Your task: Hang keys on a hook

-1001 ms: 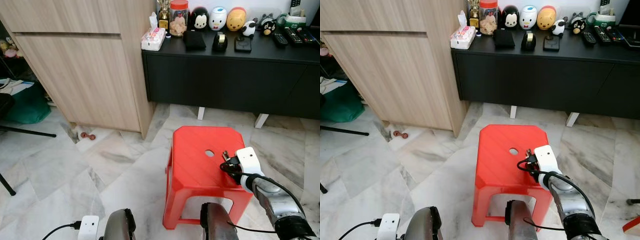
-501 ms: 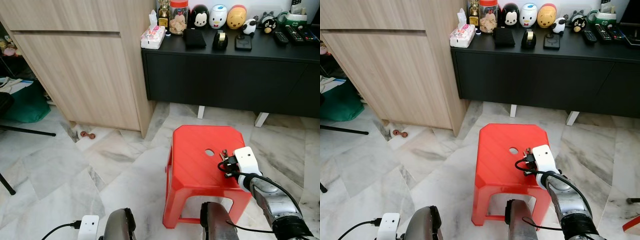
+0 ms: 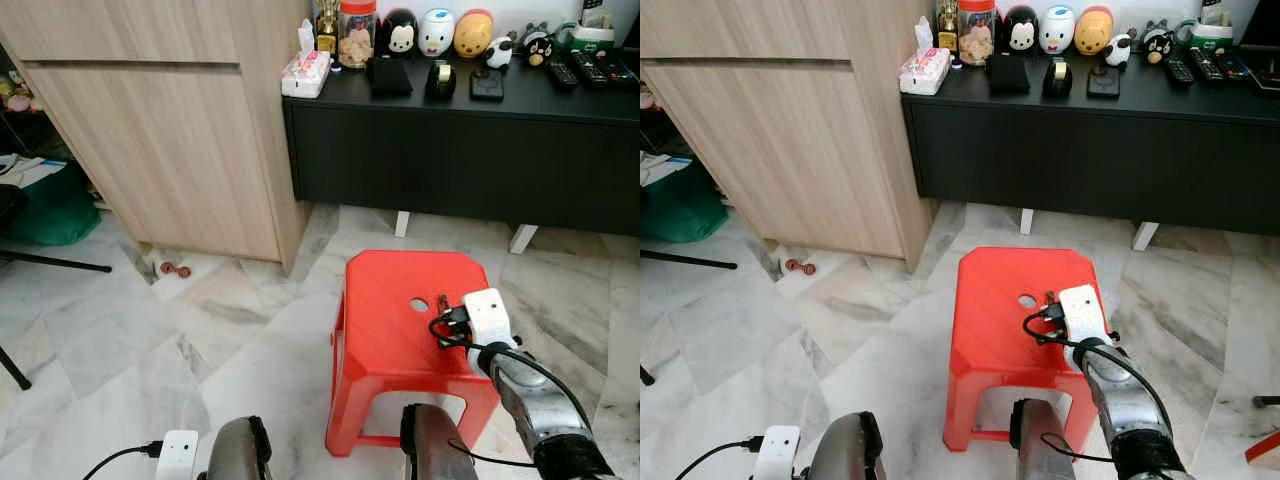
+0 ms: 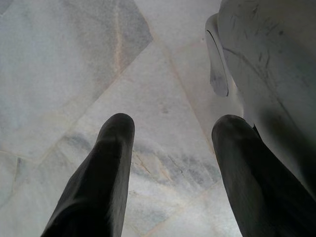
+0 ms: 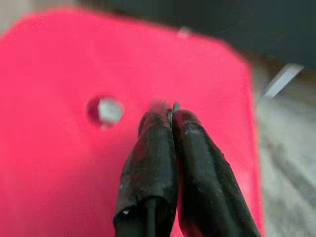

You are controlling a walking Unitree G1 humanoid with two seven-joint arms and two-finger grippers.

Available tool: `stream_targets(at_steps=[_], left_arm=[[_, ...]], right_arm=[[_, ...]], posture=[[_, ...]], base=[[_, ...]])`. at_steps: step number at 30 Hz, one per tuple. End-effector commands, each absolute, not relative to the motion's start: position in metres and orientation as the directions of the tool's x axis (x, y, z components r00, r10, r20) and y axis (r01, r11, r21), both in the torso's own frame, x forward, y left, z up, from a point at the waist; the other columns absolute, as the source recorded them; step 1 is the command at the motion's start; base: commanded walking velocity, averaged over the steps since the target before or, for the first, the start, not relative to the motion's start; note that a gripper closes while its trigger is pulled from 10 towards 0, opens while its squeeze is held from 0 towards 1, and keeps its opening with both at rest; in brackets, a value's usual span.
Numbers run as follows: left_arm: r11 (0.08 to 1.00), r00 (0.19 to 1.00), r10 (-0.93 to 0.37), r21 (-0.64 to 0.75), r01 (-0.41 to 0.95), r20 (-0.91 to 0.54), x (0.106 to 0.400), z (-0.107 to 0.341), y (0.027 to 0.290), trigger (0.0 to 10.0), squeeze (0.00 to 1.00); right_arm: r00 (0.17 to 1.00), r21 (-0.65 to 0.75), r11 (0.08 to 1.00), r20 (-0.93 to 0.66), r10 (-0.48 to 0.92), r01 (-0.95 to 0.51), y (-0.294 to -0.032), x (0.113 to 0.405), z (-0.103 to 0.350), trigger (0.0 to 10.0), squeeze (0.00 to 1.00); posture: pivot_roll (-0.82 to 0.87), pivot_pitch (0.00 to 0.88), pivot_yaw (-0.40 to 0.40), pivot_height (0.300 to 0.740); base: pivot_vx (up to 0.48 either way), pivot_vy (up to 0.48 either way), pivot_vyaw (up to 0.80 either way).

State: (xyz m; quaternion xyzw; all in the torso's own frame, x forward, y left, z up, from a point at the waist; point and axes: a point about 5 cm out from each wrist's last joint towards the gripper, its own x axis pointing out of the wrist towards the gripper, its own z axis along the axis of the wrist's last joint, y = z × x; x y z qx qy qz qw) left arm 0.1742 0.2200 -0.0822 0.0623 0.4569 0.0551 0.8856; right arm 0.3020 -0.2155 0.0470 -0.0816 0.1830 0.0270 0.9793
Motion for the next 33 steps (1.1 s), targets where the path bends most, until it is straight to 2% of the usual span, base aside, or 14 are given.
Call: stream_targets(at_steps=[1,4,5,10,12,13,15,16,29,33], left_arm=[[0.992,0.558,0.082,0.120,0.032,-0.826,0.170,-0.088,0.202,10.0,0.00],[0.992,0.557,0.080,0.119,0.034,-0.827,0.170,-0.088,0.202,10.0,0.00],[0.992,0.557,0.080,0.119,0.034,-0.827,0.170,-0.088,0.202,10.0,0.00],[0.993,0.555,0.087,0.119,0.021,-0.827,0.168,-0.089,0.202,10.0,0.00],[0.992,0.554,0.088,0.121,0.023,-0.828,0.167,-0.089,0.202,10.0,0.00],[0.993,0.555,0.098,0.121,0.006,-0.826,0.167,-0.089,0.202,10.0,0.00],[0.992,0.555,0.101,0.122,0.001,-0.826,0.166,-0.089,0.202,10.0,0.00],[0.992,0.555,0.103,0.124,-0.001,-0.826,0.166,-0.089,0.202,10.0,0.00],[0.992,0.555,0.106,0.124,-0.005,-0.825,0.165,-0.090,0.201,10.0,0.00],[0.992,0.558,0.108,0.125,-0.008,-0.823,0.166,-0.089,0.201,10.0,0.00]], right_arm=[[0.963,-0.138,0.990,-0.267,-0.027,-0.010,-0.218,0.303,0.058,0.0,0.00],[0.977,-0.110,0.986,-0.160,-0.140,0.123,-0.222,0.298,0.064,0.0,0.00],[0.977,-0.110,0.986,-0.160,-0.140,0.123,-0.222,0.298,0.064,0.0,0.00],[0.957,-0.077,0.955,0.062,-0.283,0.288,-0.216,0.286,0.081,0.0,0.00],[0.951,-0.063,0.952,0.097,-0.294,0.301,-0.213,0.285,0.085,0.1,0.00],[0.944,-0.044,0.950,0.128,-0.303,0.310,-0.211,0.285,0.090,2.8,0.00],[0.941,-0.035,0.948,0.144,-0.307,0.315,-0.209,0.286,0.092,4.0,0.00],[0.940,-0.022,0.951,0.160,-0.301,0.308,-0.207,0.287,0.095,10.0,0.00],[0.934,-0.112,0.952,0.257,-0.250,0.286,-0.193,0.296,0.112,10.0,0.00],[0.933,-0.087,0.954,0.253,-0.256,0.286,-0.192,0.299,0.115,10.0,0.00]], posture=[[-0.06,0.034,0.012,0.548],[-0.07,0.028,0.011,0.548],[-0.07,0.028,0.011,0.548],[-0.06,0.004,0.008,0.548],[-0.06,0.000,0.008,0.548],[-0.06,0.000,0.008,0.548],[-0.06,0.000,0.006,0.548],[-0.06,0.000,0.004,0.548],[-0.06,0.000,-0.001,0.548],[-0.06,0.000,-0.003,0.573]], base=[[0.000,0.000,0.00],[0.000,0.000,0.00],[0.000,0.000,0.00],[0.000,0.000,0.00],[0.000,0.000,0.00],[0.000,0.000,0.00],[0.000,0.000,0.00],[0.000,0.000,0.00],[0.000,0.000,0.00],[0.000,0.000,0.00]])
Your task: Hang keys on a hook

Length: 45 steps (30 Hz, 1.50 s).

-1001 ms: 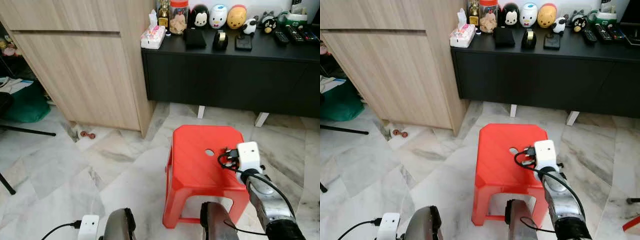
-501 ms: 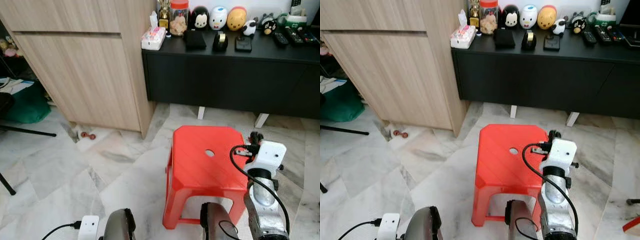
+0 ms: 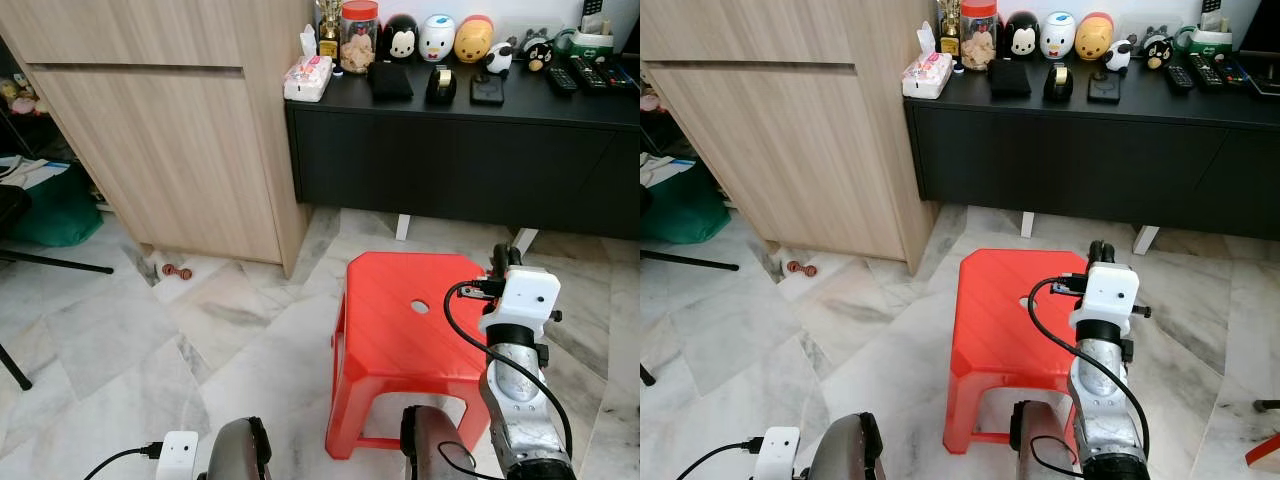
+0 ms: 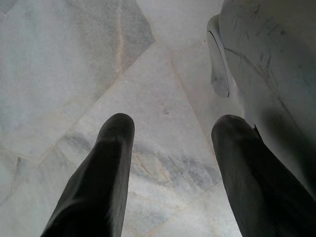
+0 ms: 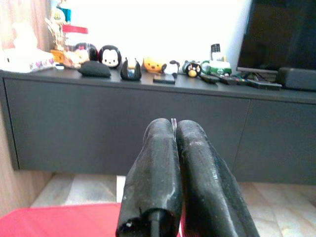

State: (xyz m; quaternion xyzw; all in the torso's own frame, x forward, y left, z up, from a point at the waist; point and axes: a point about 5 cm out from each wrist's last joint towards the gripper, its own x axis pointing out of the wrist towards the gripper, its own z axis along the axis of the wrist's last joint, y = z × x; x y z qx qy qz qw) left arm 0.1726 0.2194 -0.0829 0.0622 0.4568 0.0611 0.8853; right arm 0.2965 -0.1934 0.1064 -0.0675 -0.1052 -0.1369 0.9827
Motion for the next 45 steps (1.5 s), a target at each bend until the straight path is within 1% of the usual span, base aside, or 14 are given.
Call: stream_targets(at_steps=[1,10,16,19,28,29,30,33,34,36,38,42,43,45], left_arm=[[0.992,0.558,0.108,0.125,-0.008,-0.823,0.166,-0.089,0.201,10.0,0.00],[0.992,0.560,0.111,0.127,-0.010,-0.821,0.168,-0.089,0.202,10.0,0.00],[0.992,0.561,0.110,0.127,-0.009,-0.820,0.168,-0.088,0.201,10.0,0.00],[0.992,0.562,0.110,0.127,-0.009,-0.820,0.168,-0.088,0.201,10.0,0.00],[0.992,0.562,0.109,0.125,-0.011,-0.820,0.169,-0.088,0.200,10.0,0.00],[0.992,0.562,0.110,0.125,-0.012,-0.820,0.169,-0.088,0.200,10.0,0.00],[0.992,0.562,0.110,0.125,-0.013,-0.820,0.169,-0.089,0.200,10.0,0.00],[0.992,0.562,0.110,0.124,-0.013,-0.820,0.169,-0.089,0.199,10.0,0.00],[0.992,0.563,0.109,0.122,-0.015,-0.819,0.169,-0.089,0.199,10.0,0.00],[0.993,0.563,0.109,0.121,-0.016,-0.819,0.169,-0.088,0.199,10.0,0.00],[0.993,0.564,0.109,0.121,-0.017,-0.819,0.169,-0.088,0.198,10.0,0.00],[0.993,0.564,0.109,0.120,-0.018,-0.818,0.170,-0.088,0.198,10.0,0.00],[0.993,0.564,0.109,0.120,-0.017,-0.818,0.170,-0.088,0.198,10.0,0.00],[0.993,0.564,0.107,0.119,-0.016,-0.818,0.170,-0.088,0.198,10.0,0.00]], right_arm=[[0.933,-0.088,0.954,0.253,-0.257,0.287,-0.192,0.300,0.115,10.0,0.00],[0.938,-0.072,0.955,0.223,-0.265,0.287,-0.192,0.302,0.111,10.0,0.00],[0.953,-0.064,0.965,0.186,-0.238,0.253,-0.188,0.304,0.105,10.0,0.00],[0.959,-0.065,0.969,0.173,-0.224,0.238,-0.187,0.304,0.103,10.0,0.00],[0.966,-0.057,0.966,0.080,-0.246,0.251,-0.194,0.299,0.082,10.0,0.00],[0.968,-0.052,0.967,0.060,-0.245,0.248,-0.195,0.298,0.077,10.0,0.00],[0.975,-0.037,0.974,-0.003,-0.223,0.222,-0.194,0.297,0.065,10.0,0.00],[0.968,-0.036,0.974,-0.103,-0.227,0.225,-0.195,0.292,0.045,10.0,0.00],[0.954,-0.030,0.971,-0.179,-0.239,0.237,-0.197,0.286,0.029,10.0,0.00],[0.938,-0.021,0.971,-0.254,-0.237,0.239,-0.198,0.281,0.015,10.0,0.00],[0.906,-0.032,0.969,-0.347,-0.241,0.245,-0.200,0.271,-0.002,10.0,0.00],[0.852,-0.043,0.968,-0.466,-0.239,0.249,-0.202,0.256,-0.024,10.0,0.00],[0.820,-0.036,0.969,-0.525,-0.227,0.245,-0.202,0.247,-0.034,10.0,0.00],[0.783,-0.042,0.970,-0.582,-0.220,0.241,-0.202,0.237,-0.044,10.0,0.00]], posture=[[-0.06,0.000,-0.003,0.578],[-0.05,0.001,-0.001,0.633],[-0.05,0.009,-0.003,0.668],[-0.05,0.009,-0.003,0.693],[-0.05,0.013,-0.011,0.738],[-0.05,0.013,-0.011,0.740],[-0.05,0.013,-0.011,0.740],[-0.06,0.007,-0.016,0.740],[-0.06,0.007,-0.016,0.740],[-0.06,0.003,-0.019,0.740],[-0.06,0.000,-0.019,0.740],[-0.06,0.000,-0.021,0.740],[-0.06,0.000,-0.022,0.740],[-0.06,0.000,-0.024,0.740]], base=[[0.000,0.000,0.00],[0.000,0.000,0.00],[0.000,0.000,0.00],[0.000,0.000,0.00],[0.000,0.000,0.00],[0.000,0.000,0.00],[0.000,0.000,0.00],[0.000,0.000,0.00],[0.000,0.000,0.00],[0.000,0.000,0.00],[0.000,0.000,0.00],[0.000,0.000,0.00],[0.000,0.000,0.00],[0.000,0.000,0.00]])
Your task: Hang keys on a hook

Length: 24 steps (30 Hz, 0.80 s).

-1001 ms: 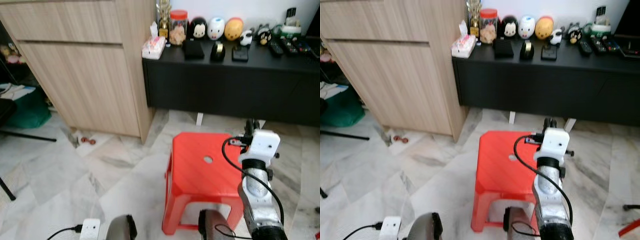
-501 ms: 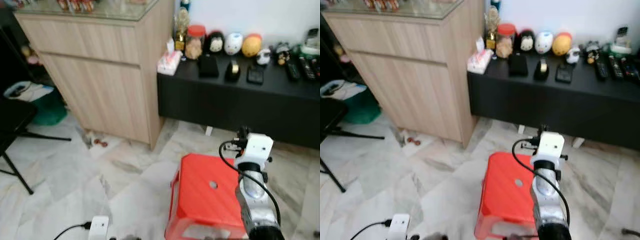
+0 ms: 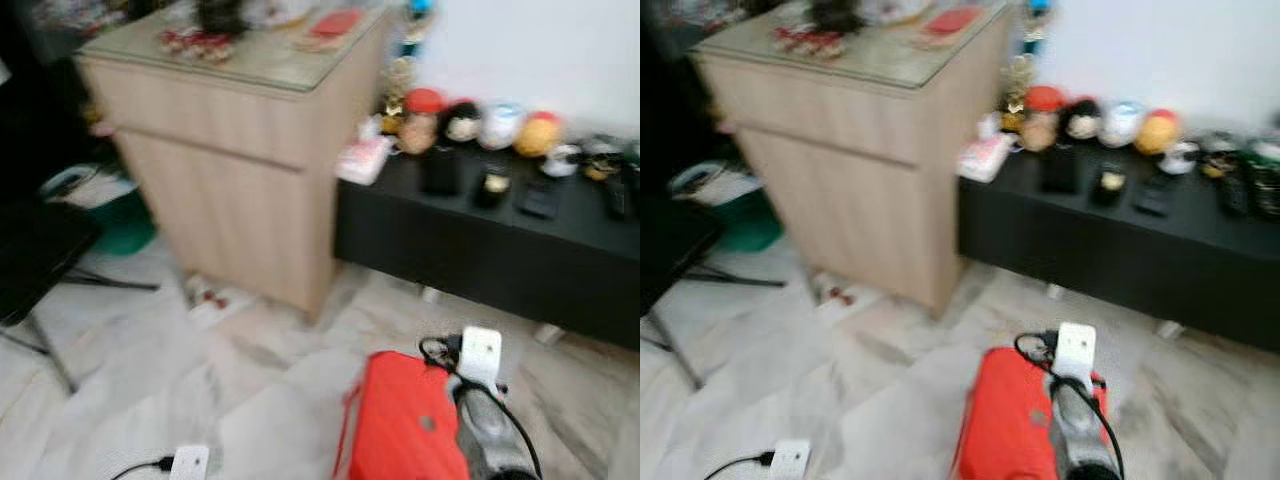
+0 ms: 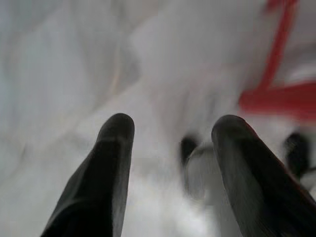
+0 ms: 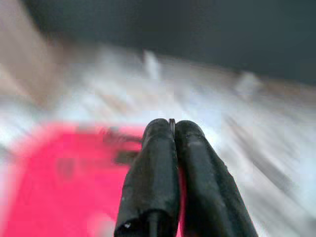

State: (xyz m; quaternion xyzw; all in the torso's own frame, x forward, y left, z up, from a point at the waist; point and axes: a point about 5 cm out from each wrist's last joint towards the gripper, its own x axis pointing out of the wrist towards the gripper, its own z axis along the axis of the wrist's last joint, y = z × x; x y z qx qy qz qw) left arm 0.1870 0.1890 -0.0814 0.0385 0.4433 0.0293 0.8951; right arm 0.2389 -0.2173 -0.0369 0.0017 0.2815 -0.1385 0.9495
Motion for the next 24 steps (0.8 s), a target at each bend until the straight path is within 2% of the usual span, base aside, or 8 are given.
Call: stream_targets(at_steps=[1,7,24], left_arm=[[0.993,0.565,0.107,0.119,-0.015,-0.818,0.170,-0.088,0.197,10.0,0.00],[0.993,0.563,0.105,0.117,-0.015,-0.820,0.169,-0.089,0.197,10.0,0.00],[0.994,0.556,0.099,0.109,-0.014,-0.825,0.167,-0.090,0.197,10.0,0.00]], right_arm=[[0.767,-0.047,0.969,-0.603,-0.220,0.241,-0.203,0.233,-0.048,10.0,0.00],[0.706,-0.073,0.962,-0.664,-0.244,0.263,-0.205,0.214,-0.061,10.0,0.00],[0.660,-0.040,0.964,-0.721,-0.211,0.265,-0.201,0.198,-0.072,10.0,0.00]], posture=[[-0.06,0.000,-0.024,0.740],[-0.06,0.000,-0.025,0.740],[-0.06,0.000,-0.016,0.740]], base=[[0.000,0.000,0.00],[0.000,0.000,0.00],[-0.030,0.000,0.00]])
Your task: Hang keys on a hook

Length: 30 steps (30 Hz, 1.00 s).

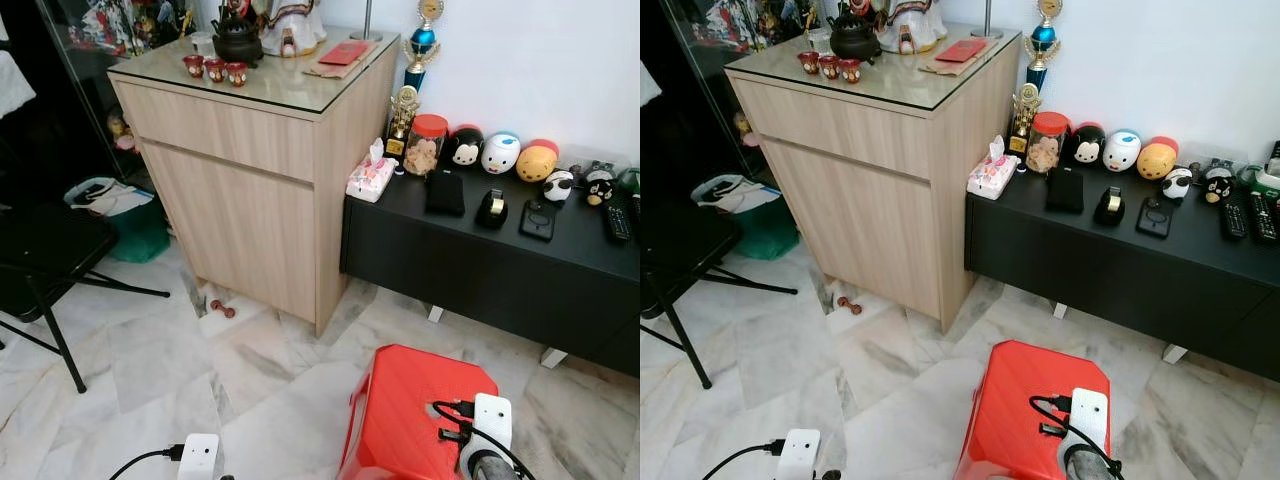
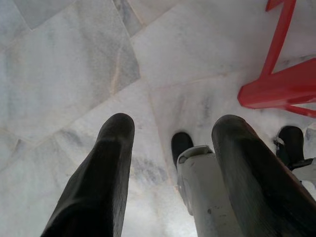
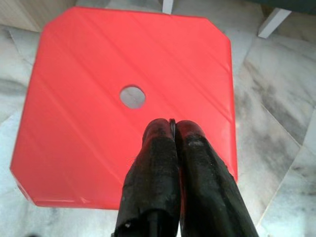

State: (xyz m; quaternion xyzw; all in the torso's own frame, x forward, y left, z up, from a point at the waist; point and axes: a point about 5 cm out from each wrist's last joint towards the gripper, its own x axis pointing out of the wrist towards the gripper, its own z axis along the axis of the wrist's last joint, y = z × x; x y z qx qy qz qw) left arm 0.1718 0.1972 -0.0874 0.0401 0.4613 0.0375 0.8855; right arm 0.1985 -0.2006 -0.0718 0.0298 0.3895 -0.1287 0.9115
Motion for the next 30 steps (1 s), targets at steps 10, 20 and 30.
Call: stream_targets(at_steps=[10,20,30], left_arm=[[0.994,0.555,0.095,0.107,-0.011,-0.827,0.1665,-0.0900,0.1966,10.0,0.00],[0.994,0.553,0.093,0.105,-0.009,-0.828,0.1657,-0.0903,0.1965,10.0,0.00],[0.994,0.552,0.094,0.107,-0.008,-0.829,0.1658,-0.0903,0.1967,10.0,0.00]], right_arm=[[0.653,-0.040,0.967,-0.730,-0.199,0.250,-0.2004,0.1955,-0.0738,10.0,0.00],[0.653,-0.030,0.968,-0.733,-0.192,0.251,-0.2003,0.1920,-0.0754,10.0,0.00],[0.643,-0.022,0.965,-0.742,-0.192,0.263,-0.2021,0.1874,-0.0776,10.0,0.00]], posture=[[-0.06,0.000,-0.016,0.740],[-0.06,0.000,-0.015,0.740],[-0.06,0.000,-0.014,0.740]], base=[[-0.272,0.000,0.00],[-0.309,0.000,0.00],[-0.315,0.000,0.00]])
